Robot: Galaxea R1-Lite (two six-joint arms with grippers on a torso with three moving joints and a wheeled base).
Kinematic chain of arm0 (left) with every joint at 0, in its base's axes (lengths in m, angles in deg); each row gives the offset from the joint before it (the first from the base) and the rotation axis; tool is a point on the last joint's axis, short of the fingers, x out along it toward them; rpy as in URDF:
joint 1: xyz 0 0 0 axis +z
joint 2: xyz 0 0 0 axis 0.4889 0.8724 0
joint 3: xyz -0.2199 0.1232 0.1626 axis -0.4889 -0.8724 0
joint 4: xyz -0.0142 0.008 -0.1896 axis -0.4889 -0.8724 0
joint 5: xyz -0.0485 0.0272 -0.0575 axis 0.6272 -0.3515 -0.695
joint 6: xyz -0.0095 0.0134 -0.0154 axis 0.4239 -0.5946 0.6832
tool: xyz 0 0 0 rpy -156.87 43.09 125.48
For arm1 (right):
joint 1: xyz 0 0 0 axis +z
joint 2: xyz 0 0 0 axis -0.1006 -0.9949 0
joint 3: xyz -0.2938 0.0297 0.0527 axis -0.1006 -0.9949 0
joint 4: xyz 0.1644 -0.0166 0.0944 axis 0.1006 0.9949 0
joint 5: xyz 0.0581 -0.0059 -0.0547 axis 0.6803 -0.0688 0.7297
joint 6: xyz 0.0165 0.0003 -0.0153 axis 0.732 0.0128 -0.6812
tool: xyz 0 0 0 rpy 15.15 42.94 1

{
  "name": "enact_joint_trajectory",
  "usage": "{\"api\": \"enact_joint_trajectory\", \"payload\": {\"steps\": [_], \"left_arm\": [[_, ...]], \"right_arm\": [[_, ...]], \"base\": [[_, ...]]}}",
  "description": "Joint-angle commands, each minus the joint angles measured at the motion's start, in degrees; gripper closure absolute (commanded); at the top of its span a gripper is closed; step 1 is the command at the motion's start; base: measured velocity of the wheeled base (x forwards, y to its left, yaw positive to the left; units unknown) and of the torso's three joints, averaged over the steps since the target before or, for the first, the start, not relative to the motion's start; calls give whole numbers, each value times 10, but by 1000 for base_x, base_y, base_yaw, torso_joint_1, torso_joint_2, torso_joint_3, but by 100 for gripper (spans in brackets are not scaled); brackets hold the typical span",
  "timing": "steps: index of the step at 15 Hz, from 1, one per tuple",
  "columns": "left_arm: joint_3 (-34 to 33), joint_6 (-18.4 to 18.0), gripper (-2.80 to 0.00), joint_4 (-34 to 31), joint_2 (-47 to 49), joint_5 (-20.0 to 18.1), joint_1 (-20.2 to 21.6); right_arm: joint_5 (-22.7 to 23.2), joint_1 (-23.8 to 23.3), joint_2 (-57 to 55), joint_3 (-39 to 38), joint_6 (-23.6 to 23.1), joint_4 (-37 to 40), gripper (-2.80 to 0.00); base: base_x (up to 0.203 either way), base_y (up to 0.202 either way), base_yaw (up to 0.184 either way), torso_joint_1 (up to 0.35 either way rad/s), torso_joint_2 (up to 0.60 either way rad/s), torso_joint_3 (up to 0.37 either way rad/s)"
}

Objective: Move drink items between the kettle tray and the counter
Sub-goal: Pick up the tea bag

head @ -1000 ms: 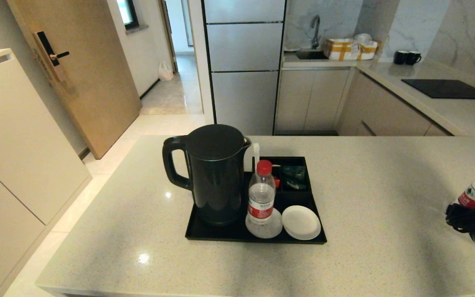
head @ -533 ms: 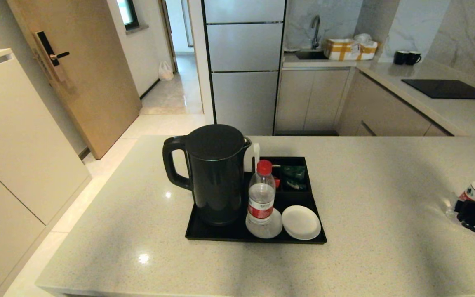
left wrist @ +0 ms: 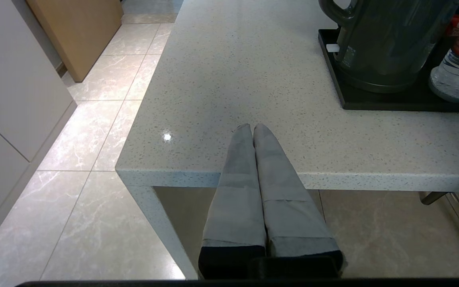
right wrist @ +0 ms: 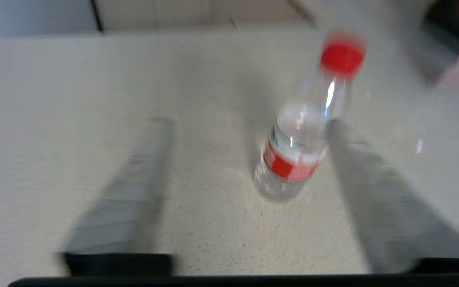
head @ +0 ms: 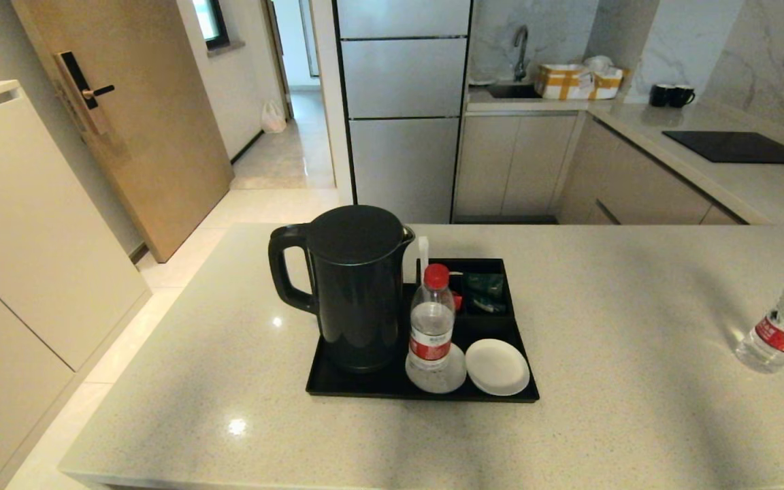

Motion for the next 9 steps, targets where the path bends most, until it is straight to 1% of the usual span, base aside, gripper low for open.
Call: {"api": "enact_joint_trajectory", "payload": {"steps": [1, 2, 3, 5, 6, 7, 9], "left_arm": [[-1, -1, 0, 0, 1, 0, 0], [-1, 0, 0, 0, 1, 0, 0], [-1, 0, 0, 0, 1, 0, 0], [-1, 0, 0, 0, 1, 0, 0], [-1, -1, 0, 0, 1, 0, 0], [-1, -1, 0, 0, 1, 0, 0], [-1, 0, 0, 0, 1, 0, 0]], "right_arm": [[2, 28, 170, 24, -13, 120, 0], [4, 42, 228, 63, -11, 233, 0], [10, 58, 280, 128, 1, 392, 0], [32, 92, 353, 300, 37, 724, 0], [40, 104, 378, 364, 48, 852, 0], [48, 116, 415, 403, 58, 930, 0], [59, 131, 509, 421, 72, 985, 0]], "base": [[0, 0, 0, 0, 0, 0], [0, 0, 0, 0, 0, 0], [0, 0, 0, 0, 0, 0], [0, 0, 0, 0, 0, 0], [0, 0, 0, 0, 0, 0], [0, 0, 0, 0, 0, 0], [0, 0, 0, 0, 0, 0]]}}
